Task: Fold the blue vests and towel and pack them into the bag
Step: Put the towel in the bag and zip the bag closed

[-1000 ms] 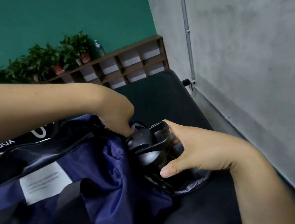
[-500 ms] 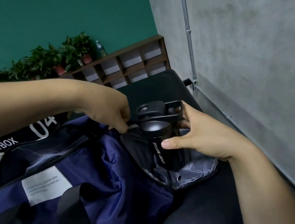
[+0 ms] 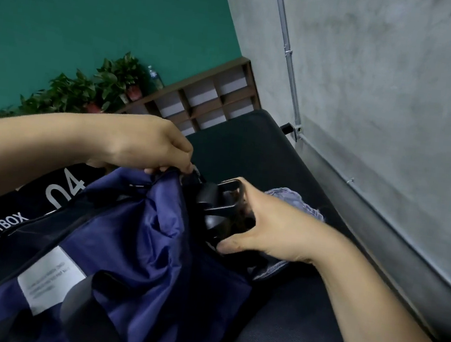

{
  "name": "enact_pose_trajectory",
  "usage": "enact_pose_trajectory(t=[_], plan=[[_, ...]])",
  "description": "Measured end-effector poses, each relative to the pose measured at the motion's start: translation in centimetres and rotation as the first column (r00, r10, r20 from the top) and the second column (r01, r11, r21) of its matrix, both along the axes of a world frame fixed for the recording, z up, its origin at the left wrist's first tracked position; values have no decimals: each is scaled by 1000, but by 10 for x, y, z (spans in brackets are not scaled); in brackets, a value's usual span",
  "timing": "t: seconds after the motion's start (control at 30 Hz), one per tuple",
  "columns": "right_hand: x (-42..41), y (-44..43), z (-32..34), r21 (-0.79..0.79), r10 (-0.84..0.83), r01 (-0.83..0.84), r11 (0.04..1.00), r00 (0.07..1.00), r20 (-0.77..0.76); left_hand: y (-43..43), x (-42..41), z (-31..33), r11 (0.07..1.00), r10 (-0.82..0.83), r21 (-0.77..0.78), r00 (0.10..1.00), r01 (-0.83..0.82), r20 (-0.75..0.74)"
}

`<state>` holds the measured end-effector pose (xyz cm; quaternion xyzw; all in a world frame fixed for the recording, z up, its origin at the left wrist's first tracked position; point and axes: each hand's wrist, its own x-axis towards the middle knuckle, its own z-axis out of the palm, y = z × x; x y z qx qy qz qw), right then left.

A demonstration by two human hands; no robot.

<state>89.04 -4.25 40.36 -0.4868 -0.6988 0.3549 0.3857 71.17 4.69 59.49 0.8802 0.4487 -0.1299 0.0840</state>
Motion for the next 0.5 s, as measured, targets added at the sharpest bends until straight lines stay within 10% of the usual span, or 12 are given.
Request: enact_pose_trajectory(t=[0.5], plan=[[-4,13,-20,-176,136,-198,964,941,-309,-5,16,-18,989,-89,110,992,99,-94]])
